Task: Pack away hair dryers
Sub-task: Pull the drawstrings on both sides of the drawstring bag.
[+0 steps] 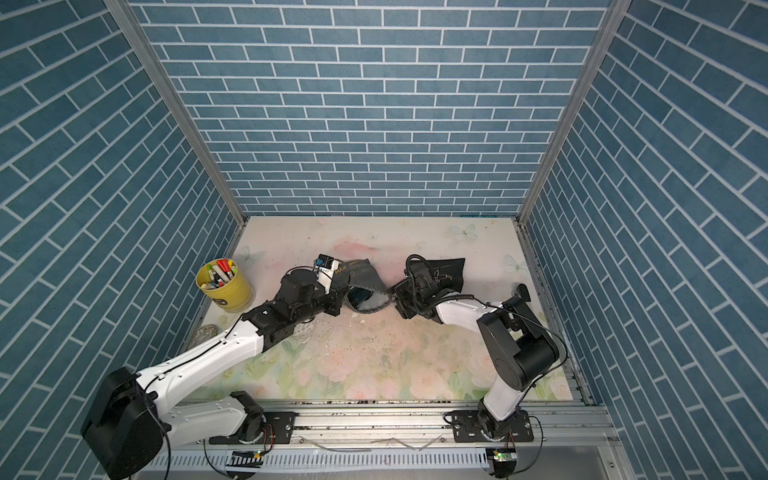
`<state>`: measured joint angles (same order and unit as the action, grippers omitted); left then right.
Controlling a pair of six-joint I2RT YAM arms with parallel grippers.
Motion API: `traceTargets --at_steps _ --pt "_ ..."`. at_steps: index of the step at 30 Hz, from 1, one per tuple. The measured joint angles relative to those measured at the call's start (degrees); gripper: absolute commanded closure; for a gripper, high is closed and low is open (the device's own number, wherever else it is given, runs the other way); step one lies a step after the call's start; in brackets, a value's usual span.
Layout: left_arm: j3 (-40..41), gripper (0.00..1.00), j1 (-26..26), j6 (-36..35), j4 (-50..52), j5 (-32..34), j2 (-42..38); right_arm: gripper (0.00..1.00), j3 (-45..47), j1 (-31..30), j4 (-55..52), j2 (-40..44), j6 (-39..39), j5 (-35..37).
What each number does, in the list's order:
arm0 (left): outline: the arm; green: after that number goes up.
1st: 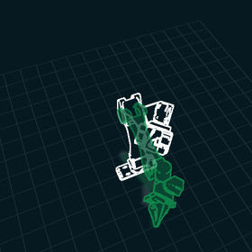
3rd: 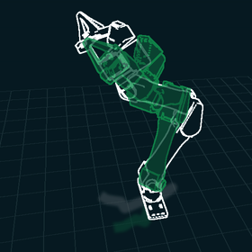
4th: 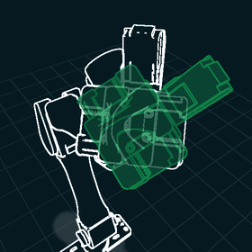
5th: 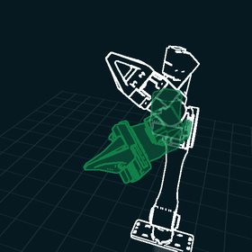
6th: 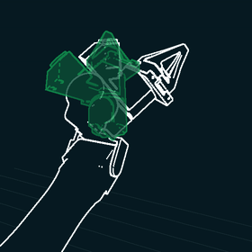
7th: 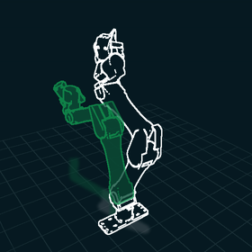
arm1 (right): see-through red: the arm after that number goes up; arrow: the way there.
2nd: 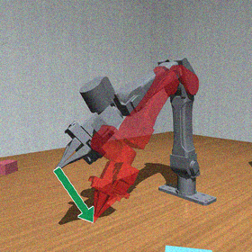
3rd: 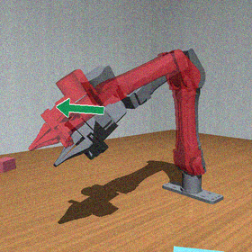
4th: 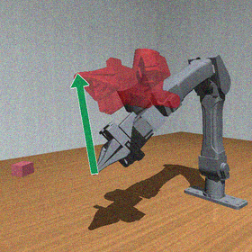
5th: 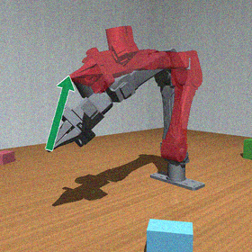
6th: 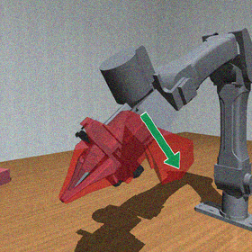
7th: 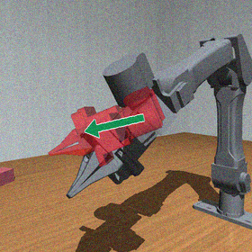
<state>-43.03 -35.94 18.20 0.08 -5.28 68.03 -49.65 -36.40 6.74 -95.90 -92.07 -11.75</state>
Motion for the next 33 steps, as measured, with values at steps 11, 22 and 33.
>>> traceTargets --at_steps 11,22,33 --pt "0.8 1.00 0.0 0.7 -1.7 -0.8 -0.4 0.46 -0.5 -1.2 2.4 -2.5 -0.7 2.8" --pt "0.9 1.00 0.0 1.5 -2.2 -1.0 -0.5 0.71 -1.2 -2.1 3.7 -4.1 -2.3 3.8" --pt "1.8 1.00 0.0 1.5 -2.1 -0.5 -2.1 1.00 -0.9 -2.1 4.9 -4.1 -3.2 4.7"
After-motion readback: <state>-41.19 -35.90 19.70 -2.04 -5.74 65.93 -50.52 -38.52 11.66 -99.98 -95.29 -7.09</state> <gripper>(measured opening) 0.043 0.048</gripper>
